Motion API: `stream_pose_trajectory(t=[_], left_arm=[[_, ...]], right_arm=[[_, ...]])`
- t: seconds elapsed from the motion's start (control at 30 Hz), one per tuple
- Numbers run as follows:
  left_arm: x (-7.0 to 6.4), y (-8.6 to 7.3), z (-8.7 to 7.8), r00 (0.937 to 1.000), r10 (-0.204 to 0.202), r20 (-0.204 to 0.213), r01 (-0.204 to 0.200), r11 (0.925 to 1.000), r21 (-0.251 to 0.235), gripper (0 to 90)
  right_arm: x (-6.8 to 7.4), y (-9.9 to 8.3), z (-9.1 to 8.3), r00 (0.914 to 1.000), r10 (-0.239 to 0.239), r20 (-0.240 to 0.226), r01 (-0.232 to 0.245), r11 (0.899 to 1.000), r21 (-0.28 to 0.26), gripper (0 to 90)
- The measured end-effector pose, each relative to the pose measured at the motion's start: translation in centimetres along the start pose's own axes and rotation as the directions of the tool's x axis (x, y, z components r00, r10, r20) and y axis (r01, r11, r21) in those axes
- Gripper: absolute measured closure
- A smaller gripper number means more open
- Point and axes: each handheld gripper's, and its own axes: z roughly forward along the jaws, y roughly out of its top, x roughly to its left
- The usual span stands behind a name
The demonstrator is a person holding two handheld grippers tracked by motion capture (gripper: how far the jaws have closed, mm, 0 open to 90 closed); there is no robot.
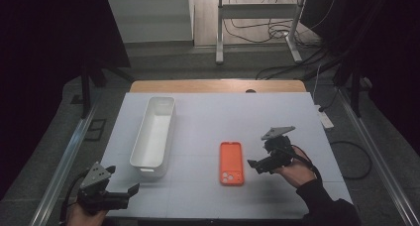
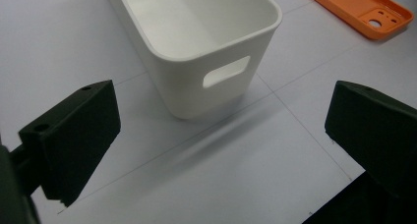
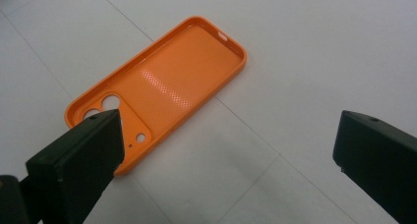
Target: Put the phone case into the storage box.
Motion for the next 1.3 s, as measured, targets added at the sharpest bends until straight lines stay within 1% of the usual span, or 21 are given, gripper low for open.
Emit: stream_pose_trajectory(t=[0.27, 0.47, 0.77, 0.87, 1.1, 1.27, 1.3], left_arm=[[-0.1, 0.0, 0.0, 1.0000, 0.007, 0.000, -0.007, 1.0000, 0.003, 1.3], [-0.1, 0.0, 0.0, 1.0000, 0.006, -0.001, -0.006, 1.0000, 0.000, 1.3], [-0.1, 0.0, 0.0, 1.0000, 0.009, 0.001, -0.009, 1.0000, 0.002, 1.3], [-0.1, 0.0, 0.0, 0.9999, 0.011, 0.001, -0.011, 0.9999, 0.002, 1.4], [-0.1, 0.0, 0.0, 0.9999, 0.012, 0.003, -0.012, 0.9999, 0.002, 1.4], [-0.1, 0.0, 0.0, 0.9999, 0.012, 0.004, -0.012, 0.9999, 0.002, 1.4], [-0.1, 0.0, 0.0, 0.9999, 0.012, 0.004, -0.012, 0.9999, 0.002, 1.4]], right_arm=[[0.4, 0.8, 1.0, 0.9998, 0.001, -0.018, -0.001, 1.000, 0.011, 0.0], [0.6, 1.2, 1.6, 0.9998, -0.012, -0.015, 0.012, 1.000, 0.022, 0.0], [0.9, 1.9, 2.6, 0.9993, -0.030, -0.023, 0.030, 0.999, 0.039, 0.0], [1.1, 2.1, 2.8, 0.9993, -0.025, -0.028, 0.026, 0.999, 0.043, 0.0], [1.7, 3.0, 3.7, 0.9986, -0.031, -0.042, 0.033, 0.998, 0.052, 0.0], [2.0, 3.4, 4.3, 0.9981, -0.034, -0.051, 0.038, 0.997, 0.066, 0.0], [2.0, 3.4, 4.4, 0.9978, -0.042, -0.052, 0.046, 0.996, 0.075, 0.0]])
